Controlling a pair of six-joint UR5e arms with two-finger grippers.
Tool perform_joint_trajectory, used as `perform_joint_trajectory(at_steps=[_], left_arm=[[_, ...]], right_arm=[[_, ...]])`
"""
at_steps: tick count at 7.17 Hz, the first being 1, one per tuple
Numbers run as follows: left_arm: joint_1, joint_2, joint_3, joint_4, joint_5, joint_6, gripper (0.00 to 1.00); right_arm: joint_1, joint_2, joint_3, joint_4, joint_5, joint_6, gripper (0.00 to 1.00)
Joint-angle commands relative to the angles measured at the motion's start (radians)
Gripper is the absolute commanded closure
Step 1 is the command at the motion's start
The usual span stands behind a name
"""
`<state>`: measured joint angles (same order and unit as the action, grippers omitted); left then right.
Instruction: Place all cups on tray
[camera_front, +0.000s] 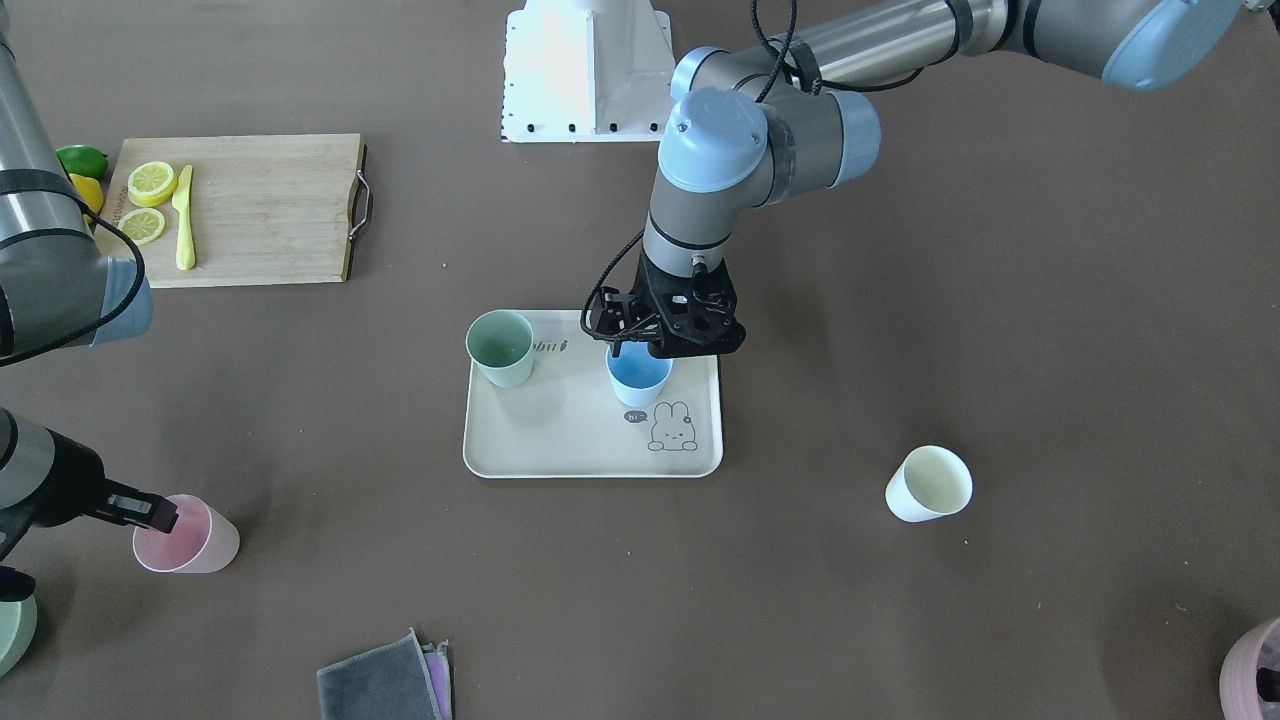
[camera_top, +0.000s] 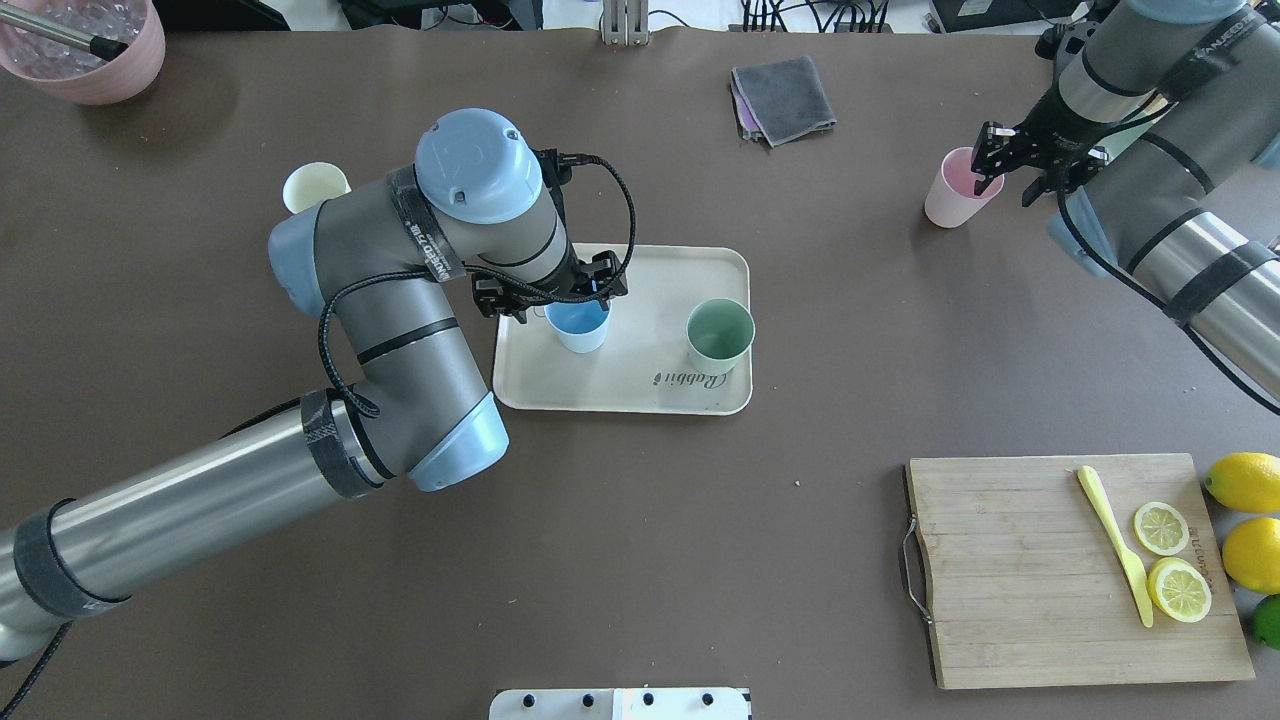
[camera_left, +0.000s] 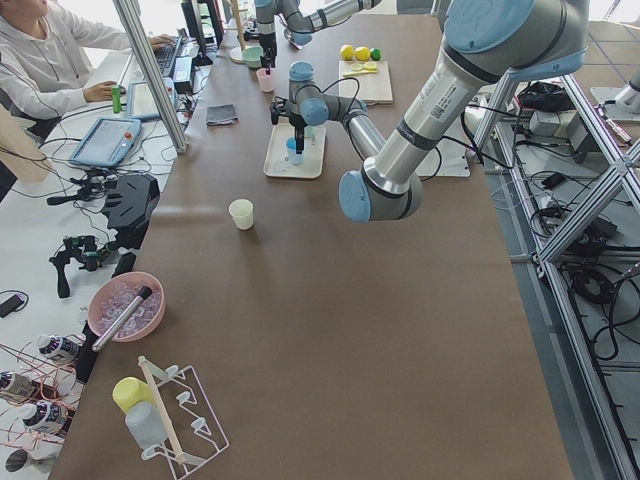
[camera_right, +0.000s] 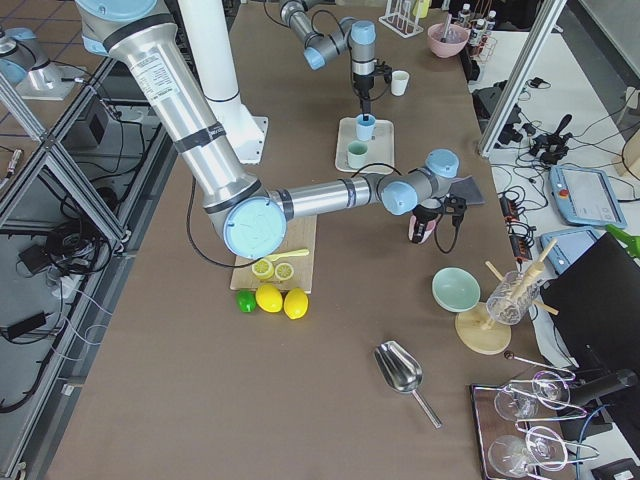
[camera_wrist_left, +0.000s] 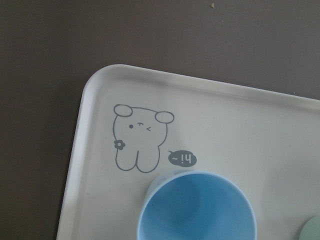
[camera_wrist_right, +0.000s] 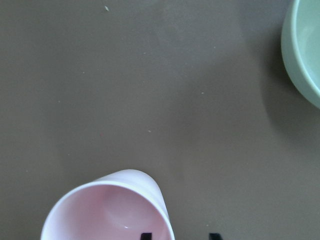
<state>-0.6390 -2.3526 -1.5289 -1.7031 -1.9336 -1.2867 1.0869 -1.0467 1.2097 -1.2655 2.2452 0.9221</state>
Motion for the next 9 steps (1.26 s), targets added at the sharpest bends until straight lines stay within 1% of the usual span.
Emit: perform_joint_trajectory(at_steps=[1,2,3,4,5,6,7,8,9], left_arm=[[-0.106,0.12,-0.121,0.005,-0.072,0.131,0.02],[-0.193,0.169,-0.123,0.005,-0.155,0.247,0.02],[-0.267,0.221,-0.116,0.005,-0.172,0.394,0.02],[-0.347,0.254,-0.081,0.005,-0.185,0.511,0.02],[-0.429,0.254,0.003,-0.006,-0.247,0.63,0.02],[-0.483,0.254,0.072,-0.009,-0.275,0.709,0.02],[-0.49,0.244,0.117,-0.026,-0.274,0.716,0.02],[-0.49,0.233,0.172,-0.062,-0.272,0.711,0.02],[-0.49,0.219,0.212,-0.096,-0.272,0.707,0.02]], right_arm=[[-0.007,0.005,0.005,0.0,0.028,0.015,1.0],[-0.009,0.054,0.001,-0.005,0.034,0.07,1.0],[-0.016,0.106,0.005,-0.006,0.05,0.131,1.0],[-0.05,0.155,0.011,-0.006,0.051,0.206,1.0],[-0.096,0.203,0.013,-0.003,0.05,0.28,1.0],[-0.157,0.215,0.046,-0.002,0.044,0.335,1.0],[-0.206,0.221,0.086,0.0,0.042,0.374,1.0],[-0.261,0.247,0.093,0.002,0.024,0.433,1.0],[-0.292,0.249,0.093,0.002,-0.005,0.441,1.0]])
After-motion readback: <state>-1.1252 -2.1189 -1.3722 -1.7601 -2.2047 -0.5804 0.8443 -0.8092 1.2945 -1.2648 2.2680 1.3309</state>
